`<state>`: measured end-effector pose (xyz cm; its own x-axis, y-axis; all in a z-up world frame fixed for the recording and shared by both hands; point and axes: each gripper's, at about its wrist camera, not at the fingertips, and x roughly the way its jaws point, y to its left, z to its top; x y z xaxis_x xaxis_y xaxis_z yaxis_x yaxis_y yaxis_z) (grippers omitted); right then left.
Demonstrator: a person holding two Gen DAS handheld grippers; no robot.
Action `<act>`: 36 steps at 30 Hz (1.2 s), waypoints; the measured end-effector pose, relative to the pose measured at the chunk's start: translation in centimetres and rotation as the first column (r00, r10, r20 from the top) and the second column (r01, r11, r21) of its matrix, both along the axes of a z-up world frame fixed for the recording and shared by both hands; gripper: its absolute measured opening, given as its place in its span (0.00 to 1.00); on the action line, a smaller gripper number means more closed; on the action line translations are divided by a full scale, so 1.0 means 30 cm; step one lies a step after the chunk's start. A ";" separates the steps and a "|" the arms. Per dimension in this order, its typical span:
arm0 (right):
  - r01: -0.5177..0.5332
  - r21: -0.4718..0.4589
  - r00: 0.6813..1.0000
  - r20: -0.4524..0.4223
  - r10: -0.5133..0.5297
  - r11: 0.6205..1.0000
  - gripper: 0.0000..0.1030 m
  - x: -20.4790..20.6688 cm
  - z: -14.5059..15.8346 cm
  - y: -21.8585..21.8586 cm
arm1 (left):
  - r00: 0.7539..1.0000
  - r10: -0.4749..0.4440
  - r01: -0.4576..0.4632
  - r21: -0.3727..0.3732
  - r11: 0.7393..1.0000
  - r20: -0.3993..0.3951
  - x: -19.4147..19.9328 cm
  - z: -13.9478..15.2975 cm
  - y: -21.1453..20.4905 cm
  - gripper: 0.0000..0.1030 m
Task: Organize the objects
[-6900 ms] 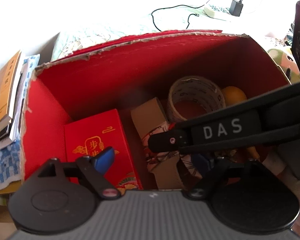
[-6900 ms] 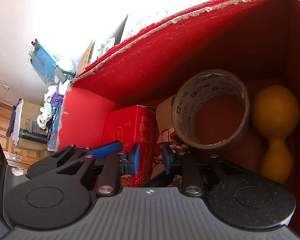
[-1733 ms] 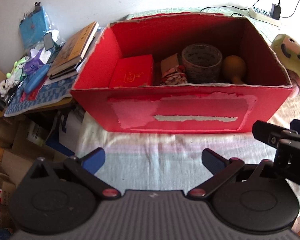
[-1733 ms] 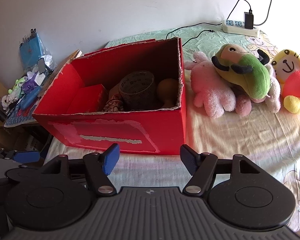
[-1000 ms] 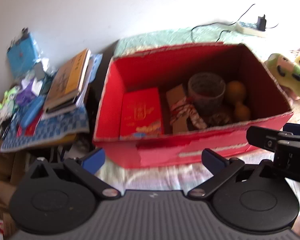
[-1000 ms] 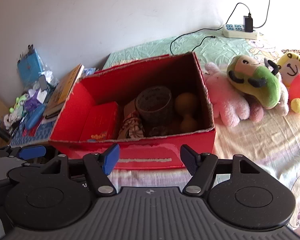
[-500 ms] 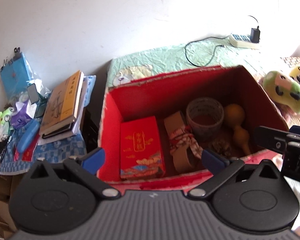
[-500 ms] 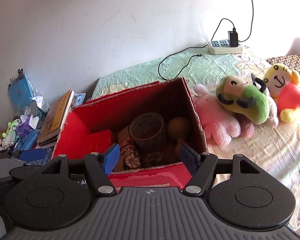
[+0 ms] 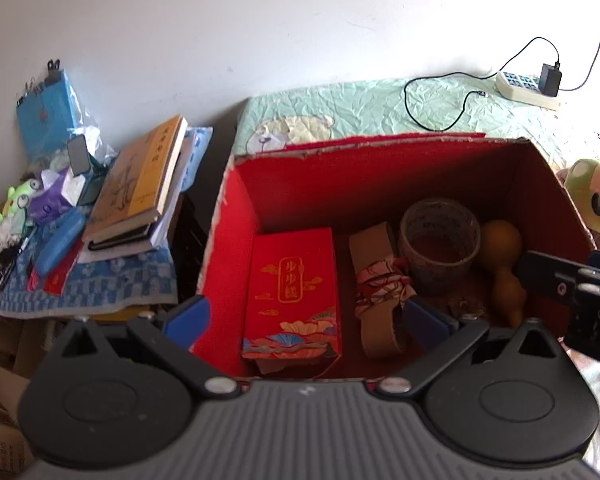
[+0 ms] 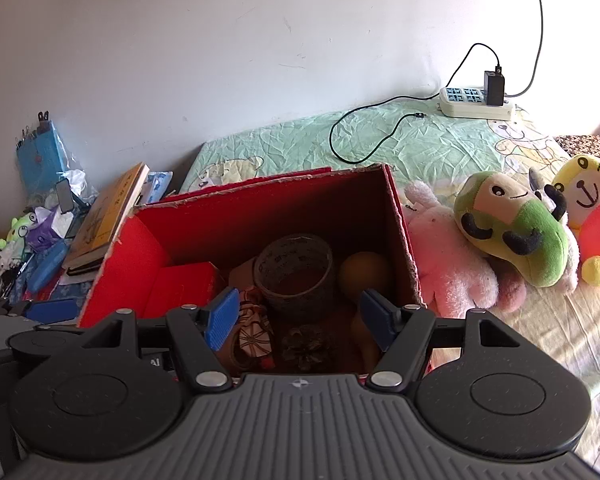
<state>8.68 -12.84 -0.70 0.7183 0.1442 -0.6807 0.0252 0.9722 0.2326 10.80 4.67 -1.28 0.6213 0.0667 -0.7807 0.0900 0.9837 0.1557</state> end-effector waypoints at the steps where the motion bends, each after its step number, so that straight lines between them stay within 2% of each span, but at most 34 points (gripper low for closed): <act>1: -0.001 0.002 1.000 -0.008 0.001 1.000 0.68 0.007 -0.007 -0.004 | 1.000 0.001 -0.001 0.004 1.000 -0.003 0.002 -0.006 -0.003 1.00; 8: -0.011 0.015 0.999 -0.041 0.012 1.000 0.68 0.035 -0.040 -0.012 | 0.999 0.005 -0.005 0.017 1.000 -0.036 0.021 -0.041 -0.016 0.99; 16: -0.003 0.042 0.998 -0.070 0.006 0.999 0.68 0.045 -0.074 -0.021 | 0.998 -0.032 0.033 0.022 0.999 -0.053 0.035 -0.076 -0.033 0.99; 25: 0.016 0.026 0.996 -0.083 -0.013 1.000 0.68 0.071 -0.095 -0.031 | 0.997 -0.052 0.053 0.013 0.999 -0.064 0.050 -0.105 -0.034 0.99; 36: -0.011 -0.016 0.997 -0.079 0.009 1.000 0.68 0.088 -0.103 -0.003 | 0.996 -0.045 0.044 -0.014 0.999 -0.079 0.074 -0.128 -0.018 0.99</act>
<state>11.32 -12.91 -3.78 0.6605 0.1397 -0.7377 0.0332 0.9761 0.2146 13.02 4.14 -5.13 0.5599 0.0308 -0.8280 0.1453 0.9802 0.1347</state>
